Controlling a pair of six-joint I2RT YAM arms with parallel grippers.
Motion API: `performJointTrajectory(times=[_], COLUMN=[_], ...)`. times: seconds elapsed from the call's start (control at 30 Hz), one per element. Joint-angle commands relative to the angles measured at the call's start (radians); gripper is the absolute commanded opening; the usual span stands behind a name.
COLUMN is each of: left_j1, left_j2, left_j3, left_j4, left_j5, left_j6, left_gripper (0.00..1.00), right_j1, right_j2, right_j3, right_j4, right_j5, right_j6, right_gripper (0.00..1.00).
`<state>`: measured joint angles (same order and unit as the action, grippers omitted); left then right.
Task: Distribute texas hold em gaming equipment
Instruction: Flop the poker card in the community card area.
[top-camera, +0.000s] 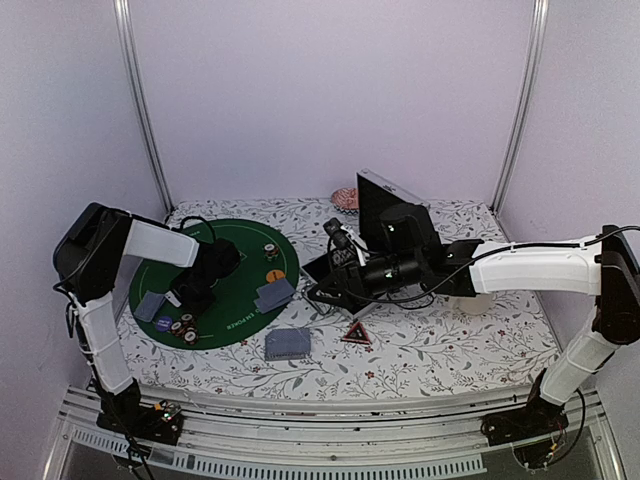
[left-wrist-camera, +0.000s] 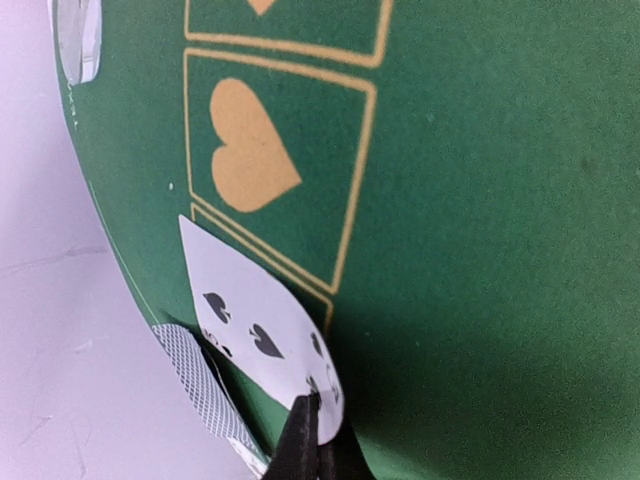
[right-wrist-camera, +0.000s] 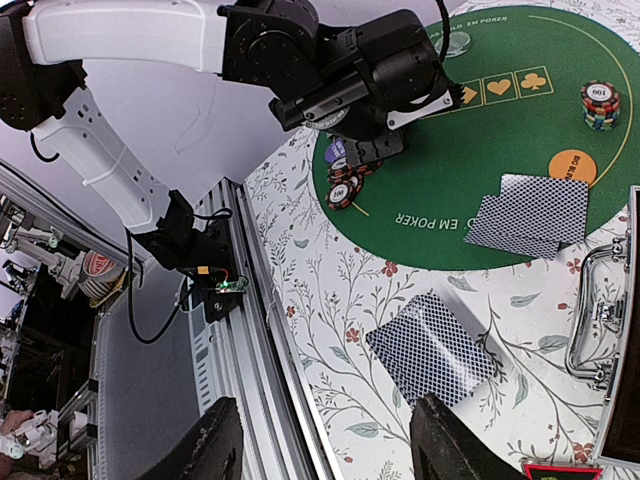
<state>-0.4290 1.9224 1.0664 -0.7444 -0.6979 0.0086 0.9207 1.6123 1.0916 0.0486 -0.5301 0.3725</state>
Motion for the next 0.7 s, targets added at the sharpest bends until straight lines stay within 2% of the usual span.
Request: performJointTrajectory(times=[0.0, 0.3, 0.4, 0.47, 0.67], left_j1=[0.005, 0.004, 0.003, -0.002, -0.031], left_j2=[0.008, 0.020, 0.011, 0.002, -0.021], left_j3=[-0.037, -0.029, -0.021, -0.018, -0.018], left_j4=[-0.058, -0.053, -0.062, -0.072, -0.080], left_j5=[0.070, 0.110, 0.131, 0.145, 0.149], left_j6=[-0.015, -0.006, -0.009, -0.022, -0.024], left_gripper=[0.00, 0.00, 0.18, 0.23, 0.27], right_j1=[0.000, -0.001, 0.000, -0.001, 0.000], right_j2=[-0.011, -0.017, -0.017, -0.016, -0.010], right_j3=[0.012, 0.009, 0.009, 0.009, 0.018], right_j4=[-0.010, -0.016, -0.017, -0.017, -0.020], right_j5=[-0.006, -0.003, -0.001, -0.001, -0.001], right_j6=[-0.014, -0.014, -0.015, -0.014, -0.014], right_gripper=[0.59, 0.59, 0.59, 0.59, 0.60])
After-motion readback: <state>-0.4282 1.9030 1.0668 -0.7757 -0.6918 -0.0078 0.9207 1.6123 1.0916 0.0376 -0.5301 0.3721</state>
